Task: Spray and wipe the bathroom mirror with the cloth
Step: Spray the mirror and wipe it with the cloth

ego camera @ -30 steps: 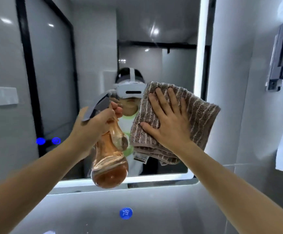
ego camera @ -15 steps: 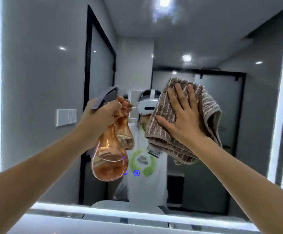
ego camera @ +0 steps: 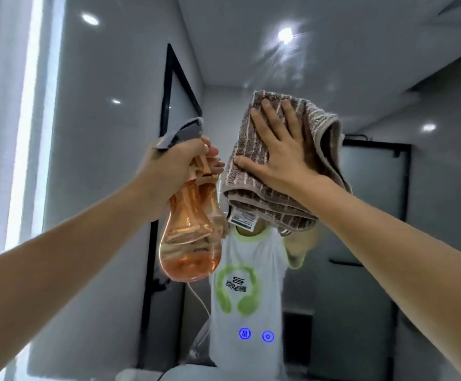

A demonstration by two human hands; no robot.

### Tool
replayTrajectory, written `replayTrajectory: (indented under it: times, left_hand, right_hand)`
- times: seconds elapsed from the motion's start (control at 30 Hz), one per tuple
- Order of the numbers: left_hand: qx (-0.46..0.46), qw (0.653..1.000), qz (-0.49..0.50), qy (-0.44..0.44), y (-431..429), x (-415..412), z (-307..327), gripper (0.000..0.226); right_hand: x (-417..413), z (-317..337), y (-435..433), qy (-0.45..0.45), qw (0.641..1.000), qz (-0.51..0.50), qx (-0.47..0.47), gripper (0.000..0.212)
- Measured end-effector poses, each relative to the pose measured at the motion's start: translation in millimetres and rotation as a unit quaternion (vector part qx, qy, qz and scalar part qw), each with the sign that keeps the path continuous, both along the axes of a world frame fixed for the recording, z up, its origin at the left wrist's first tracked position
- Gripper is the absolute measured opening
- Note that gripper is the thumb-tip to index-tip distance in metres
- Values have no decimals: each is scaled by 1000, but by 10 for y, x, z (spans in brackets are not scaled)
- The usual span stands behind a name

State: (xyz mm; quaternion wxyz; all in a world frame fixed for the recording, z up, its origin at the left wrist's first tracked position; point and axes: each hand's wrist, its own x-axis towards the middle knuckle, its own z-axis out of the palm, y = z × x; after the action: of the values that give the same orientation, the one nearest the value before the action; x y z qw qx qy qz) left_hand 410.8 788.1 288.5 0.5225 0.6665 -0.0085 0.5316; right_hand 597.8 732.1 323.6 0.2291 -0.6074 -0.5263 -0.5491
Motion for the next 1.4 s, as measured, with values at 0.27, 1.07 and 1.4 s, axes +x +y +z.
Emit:
replayTrajectory:
  times: [0.27,1.07,1.4]
  left_hand:
    - [-36,998,52,3,448,-387,-489,15]
    - [-35,986,113,114,213,-611,-1540,15]
    - [-29,985,128,112,263,-594,-1497,11]
  right_hand:
    - [-354,-104,428,-48,998,-10,-35,79]
    - [-504,-2043,526,-58,978,58,-190,78]
    - [-448,-1878,508,-57,977,100,-179,83]
